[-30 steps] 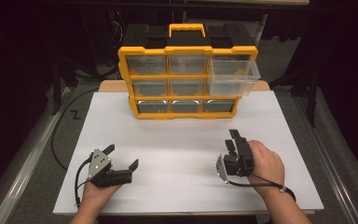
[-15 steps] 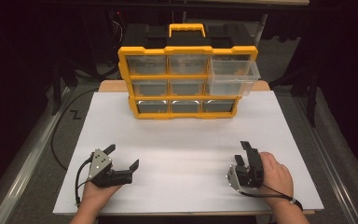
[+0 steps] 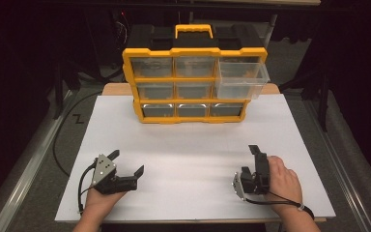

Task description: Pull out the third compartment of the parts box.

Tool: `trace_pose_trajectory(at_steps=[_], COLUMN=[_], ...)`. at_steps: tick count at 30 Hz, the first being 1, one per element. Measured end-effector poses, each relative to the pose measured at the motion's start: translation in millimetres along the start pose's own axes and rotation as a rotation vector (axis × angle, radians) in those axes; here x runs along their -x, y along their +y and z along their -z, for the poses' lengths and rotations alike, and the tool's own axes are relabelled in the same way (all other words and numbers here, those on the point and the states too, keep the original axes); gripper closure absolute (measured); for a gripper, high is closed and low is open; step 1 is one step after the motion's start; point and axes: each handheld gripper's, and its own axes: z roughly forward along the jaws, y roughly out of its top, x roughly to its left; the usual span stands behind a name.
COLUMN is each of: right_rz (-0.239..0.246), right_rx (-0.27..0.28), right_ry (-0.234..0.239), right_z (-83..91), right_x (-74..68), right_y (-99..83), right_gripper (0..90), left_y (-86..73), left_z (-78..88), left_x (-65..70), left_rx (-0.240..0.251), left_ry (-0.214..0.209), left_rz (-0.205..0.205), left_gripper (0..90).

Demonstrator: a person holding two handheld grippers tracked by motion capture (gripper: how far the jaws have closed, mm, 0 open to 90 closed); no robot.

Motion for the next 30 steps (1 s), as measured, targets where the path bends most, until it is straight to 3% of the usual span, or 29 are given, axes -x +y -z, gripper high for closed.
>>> trace_pose_trajectory(at_steps=[3,6,10,15,16,19,20,21,23,27,30], right_rz=[-0.034,-0.118,-0.196,-0.416,-0.5,-0.669,-0.768,-0.806,-0.933,-1.102,-1.206], right_rx=[-0.006,-0.015,-0.02,-0.033,-0.038,-0.037,-0.033,-0.026,-0.005,0.04,0.07], right_ry=[-0.006,0.016,0.042,0.124,0.14,0.187,0.222,0.241,0.281,0.329,0.337], right_z=[0.9,0.2,-2.4,-6.8,-8.2,-10.7,-12.0,-12.5,-13.0,-12.1,-8.7], right_x=[1.3,3.5,5.7,10.1,10.0,12.2,12.9,13.4,14.0,15.3,14.9], right_y=[-0.5,-3.2,-7.2,-17.0,-19.8,-26.4,-29.5,-31.2,-35.4,-44.3,-51.0], right_gripper=[0.9,0.9,0.9,0.9,0.9,1.0,1.0,1.0,1.0,1.0,1.0], left_y=[-0.2,-0.3,-0.7,-0.6,-0.6,-1.4,-1.5,-1.5,-1.3,-0.8,-0.8], left_z=[-0.1,-0.9,-1.7,-1.7,-1.7,-2.4,-2.5,-2.5,-2.3,-1.4,-1.0], left_x=[-0.5,-0.9,-2.1,-3.4,-3.8,-5.6,-6.0,-6.3,-6.9,-7.7,-8.4], left_rx=[-0.002,-0.011,-0.021,-0.025,-0.027,-0.038,-0.038,-0.037,-0.036,-0.03,-0.029], left_ry=[0.002,0.01,0.021,0.025,0.025,0.027,0.028,0.029,0.025,0.02,0.02], left_rz=[0.001,0.001,0.009,0.011,0.013,0.027,0.028,0.03,0.034,0.042,0.046], left_gripper=[0.5,0.5,0.5,0.5,0.5,0.5,0.5,0.5,0.5,0.5,0.5])
